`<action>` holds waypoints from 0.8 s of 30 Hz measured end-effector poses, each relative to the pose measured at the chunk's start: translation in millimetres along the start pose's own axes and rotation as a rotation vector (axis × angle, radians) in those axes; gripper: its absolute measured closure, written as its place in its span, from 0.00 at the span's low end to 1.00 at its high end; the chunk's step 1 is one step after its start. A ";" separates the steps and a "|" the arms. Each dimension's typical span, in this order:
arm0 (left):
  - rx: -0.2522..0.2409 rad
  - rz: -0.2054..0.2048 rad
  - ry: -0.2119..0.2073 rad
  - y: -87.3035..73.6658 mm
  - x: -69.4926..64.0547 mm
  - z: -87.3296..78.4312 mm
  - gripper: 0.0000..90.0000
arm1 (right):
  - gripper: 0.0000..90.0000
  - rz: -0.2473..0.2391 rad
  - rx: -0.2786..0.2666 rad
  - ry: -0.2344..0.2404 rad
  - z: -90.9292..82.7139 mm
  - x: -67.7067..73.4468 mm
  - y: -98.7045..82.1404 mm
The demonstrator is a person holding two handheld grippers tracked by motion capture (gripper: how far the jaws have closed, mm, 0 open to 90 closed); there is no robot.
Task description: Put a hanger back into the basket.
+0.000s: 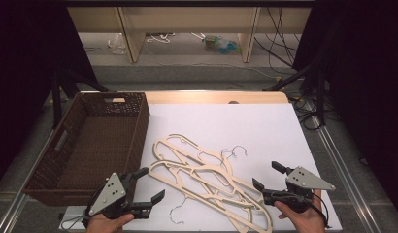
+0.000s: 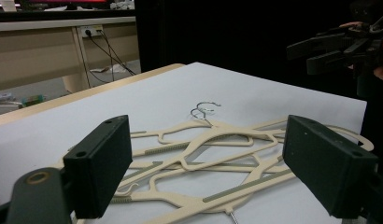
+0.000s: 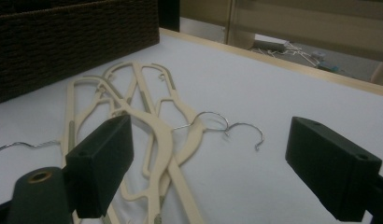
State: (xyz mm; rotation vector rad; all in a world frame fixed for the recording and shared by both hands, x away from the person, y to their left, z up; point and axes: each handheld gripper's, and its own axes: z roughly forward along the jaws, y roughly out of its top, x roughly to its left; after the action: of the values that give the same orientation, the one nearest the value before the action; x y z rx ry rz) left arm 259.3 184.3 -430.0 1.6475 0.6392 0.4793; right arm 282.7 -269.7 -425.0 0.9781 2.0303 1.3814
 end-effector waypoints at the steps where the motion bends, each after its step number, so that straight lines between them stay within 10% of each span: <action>1: 0.008 0.002 0.004 0.3 -0.3 -0.6 0.18 | 0.18 -0.002 0.001 -0.006 -0.2 -0.1 -0.1; 24: 0.013 0.014 0.000 -0.5 -1.4 1.8 0.18 | 0.28 0.006 0.153 0.097 16.0 5.6 5.2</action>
State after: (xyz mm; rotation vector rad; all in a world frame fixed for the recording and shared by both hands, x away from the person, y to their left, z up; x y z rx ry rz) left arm 259.4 182.0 -430.7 1.6652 0.6317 0.4863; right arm 292.4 -254.9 -426.1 0.9992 2.2340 1.3162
